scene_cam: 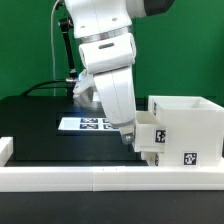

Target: Assemble drawer

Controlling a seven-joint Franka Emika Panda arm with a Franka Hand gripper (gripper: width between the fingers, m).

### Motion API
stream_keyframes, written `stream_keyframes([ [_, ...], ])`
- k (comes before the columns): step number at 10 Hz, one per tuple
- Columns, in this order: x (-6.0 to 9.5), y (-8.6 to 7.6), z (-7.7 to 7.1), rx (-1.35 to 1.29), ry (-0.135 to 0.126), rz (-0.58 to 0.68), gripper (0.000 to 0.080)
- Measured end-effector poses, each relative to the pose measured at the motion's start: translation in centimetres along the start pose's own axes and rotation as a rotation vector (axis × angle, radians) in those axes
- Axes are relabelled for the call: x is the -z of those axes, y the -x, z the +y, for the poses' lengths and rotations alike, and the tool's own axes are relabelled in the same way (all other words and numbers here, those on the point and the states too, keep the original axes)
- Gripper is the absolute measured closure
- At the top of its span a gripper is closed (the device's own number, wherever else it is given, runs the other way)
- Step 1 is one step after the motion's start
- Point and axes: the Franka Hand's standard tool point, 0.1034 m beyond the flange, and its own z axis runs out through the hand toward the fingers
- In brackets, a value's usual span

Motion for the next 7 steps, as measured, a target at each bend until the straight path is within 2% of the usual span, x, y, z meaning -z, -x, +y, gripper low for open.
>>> stream_keyframes([
  [3, -0.1, 0.0, -0.1, 0.0, 0.0, 0.0, 0.0151],
  [5, -0.2, -0.1, 0.1, 0.031, 0.009, -0.017, 0.0151],
  [7, -0.5, -1.2, 0.0, 0.061, 0.004, -0.022, 0.0151],
])
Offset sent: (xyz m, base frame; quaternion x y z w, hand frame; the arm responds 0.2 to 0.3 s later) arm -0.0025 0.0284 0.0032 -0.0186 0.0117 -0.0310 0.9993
